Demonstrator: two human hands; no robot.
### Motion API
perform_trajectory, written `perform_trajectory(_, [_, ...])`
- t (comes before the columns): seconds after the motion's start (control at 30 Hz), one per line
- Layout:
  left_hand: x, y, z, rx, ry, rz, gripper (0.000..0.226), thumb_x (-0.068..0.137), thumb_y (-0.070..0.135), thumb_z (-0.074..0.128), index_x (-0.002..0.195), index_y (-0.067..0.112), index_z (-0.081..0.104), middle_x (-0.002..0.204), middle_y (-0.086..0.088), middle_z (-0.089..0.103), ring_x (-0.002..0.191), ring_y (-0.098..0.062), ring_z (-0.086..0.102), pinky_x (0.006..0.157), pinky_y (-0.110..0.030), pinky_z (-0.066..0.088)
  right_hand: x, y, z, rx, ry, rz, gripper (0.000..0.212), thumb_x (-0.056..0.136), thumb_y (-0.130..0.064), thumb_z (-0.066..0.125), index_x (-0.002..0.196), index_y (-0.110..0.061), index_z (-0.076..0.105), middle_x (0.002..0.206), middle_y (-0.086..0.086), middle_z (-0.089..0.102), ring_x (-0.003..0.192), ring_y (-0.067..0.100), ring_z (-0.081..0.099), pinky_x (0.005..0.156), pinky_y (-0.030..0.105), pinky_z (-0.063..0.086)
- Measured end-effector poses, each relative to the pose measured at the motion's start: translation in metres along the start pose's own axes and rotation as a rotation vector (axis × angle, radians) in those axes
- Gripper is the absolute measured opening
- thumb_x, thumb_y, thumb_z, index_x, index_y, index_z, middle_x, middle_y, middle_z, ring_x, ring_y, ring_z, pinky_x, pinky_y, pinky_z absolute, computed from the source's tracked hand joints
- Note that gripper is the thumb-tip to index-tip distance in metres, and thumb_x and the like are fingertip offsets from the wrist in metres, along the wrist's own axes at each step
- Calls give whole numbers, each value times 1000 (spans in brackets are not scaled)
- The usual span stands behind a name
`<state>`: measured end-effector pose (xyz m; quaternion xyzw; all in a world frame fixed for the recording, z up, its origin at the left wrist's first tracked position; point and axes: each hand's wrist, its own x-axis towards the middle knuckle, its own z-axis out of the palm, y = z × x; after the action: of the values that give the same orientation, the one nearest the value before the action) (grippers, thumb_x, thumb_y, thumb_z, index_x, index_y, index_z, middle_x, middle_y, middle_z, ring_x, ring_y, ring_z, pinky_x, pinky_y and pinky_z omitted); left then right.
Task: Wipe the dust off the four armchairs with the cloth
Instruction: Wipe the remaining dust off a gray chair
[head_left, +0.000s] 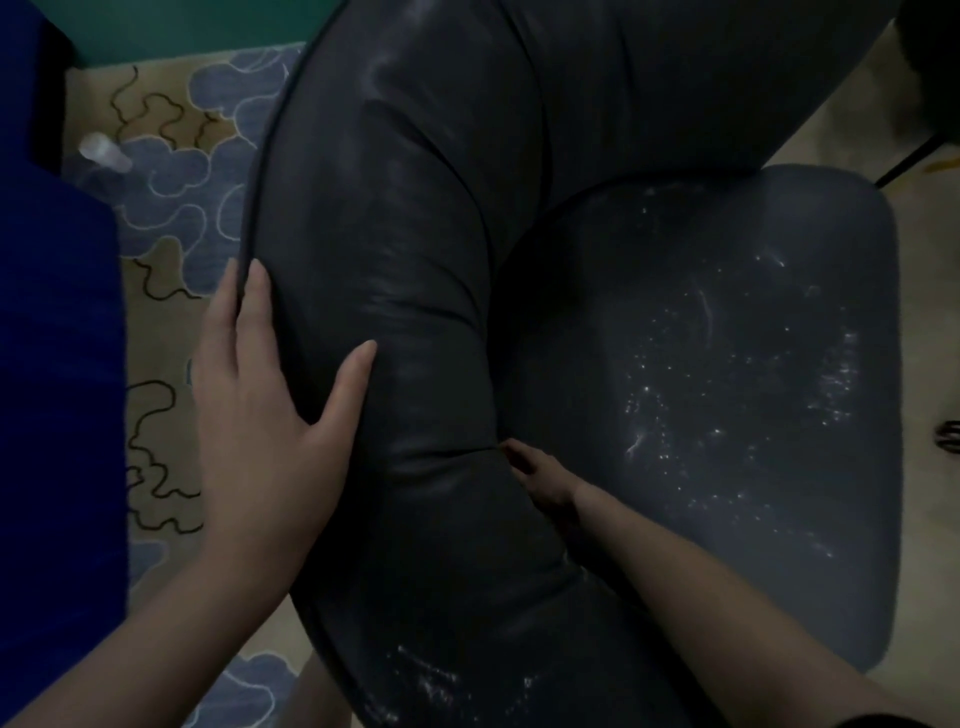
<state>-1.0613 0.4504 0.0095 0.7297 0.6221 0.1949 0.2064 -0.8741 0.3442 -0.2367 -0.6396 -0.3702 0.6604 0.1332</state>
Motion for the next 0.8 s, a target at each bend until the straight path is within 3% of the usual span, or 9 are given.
perform_trajectory(0.17, [0, -2, 0, 7, 2, 4, 85, 87, 63, 44, 156, 20, 18, 163, 1, 17, 149, -14, 17, 119, -39, 21, 1, 7, 3, 11, 21, -5, 27, 104, -25, 47, 127, -13, 53, 127, 10, 60, 117, 24, 56, 99, 34, 43])
perform_trajectory(0.33, [0, -2, 1, 19, 0, 6, 85, 88, 63, 44, 156, 19, 18, 162, -1, 18, 149, -16, 18, 120, -41, 22, 0, 14, 12, 143, 61, -26, 12, 103, -25, 51, 114, -26, 56, 119, 3, 62, 114, 20, 58, 101, 35, 45])
perform_trajectory(0.5, [0, 0, -1, 17, -11, -9, 85, 89, 62, 46, 156, 18, 18, 163, -1, 17, 149, -16, 17, 119, -36, 19, -17, 6, 11, 273, 95, -40, 8, 101, -22, 53, 105, -24, 60, 110, 3, 64, 104, 16, 58, 97, 32, 45])
perform_trajectory(0.67, [-1, 5, -2, 24, -20, -25, 83, 91, 57, 48, 157, 19, 15, 164, 0, 13, 150, -14, 12, 119, -32, 13, -54, -17, 4, 403, 102, -92, 22, 101, -26, 54, 114, -11, 62, 103, 0, 67, 94, 6, 62, 83, 16, 48])
perform_trajectory(0.8, [-1, 7, -4, 10, -32, -19, 82, 92, 55, 48, 157, 18, 14, 164, -1, 11, 150, -15, 9, 118, -27, 9, -82, -40, -2, 455, 112, -106, 15, 101, -27, 54, 111, -18, 61, 100, -5, 66, 92, 2, 61, 80, 14, 46])
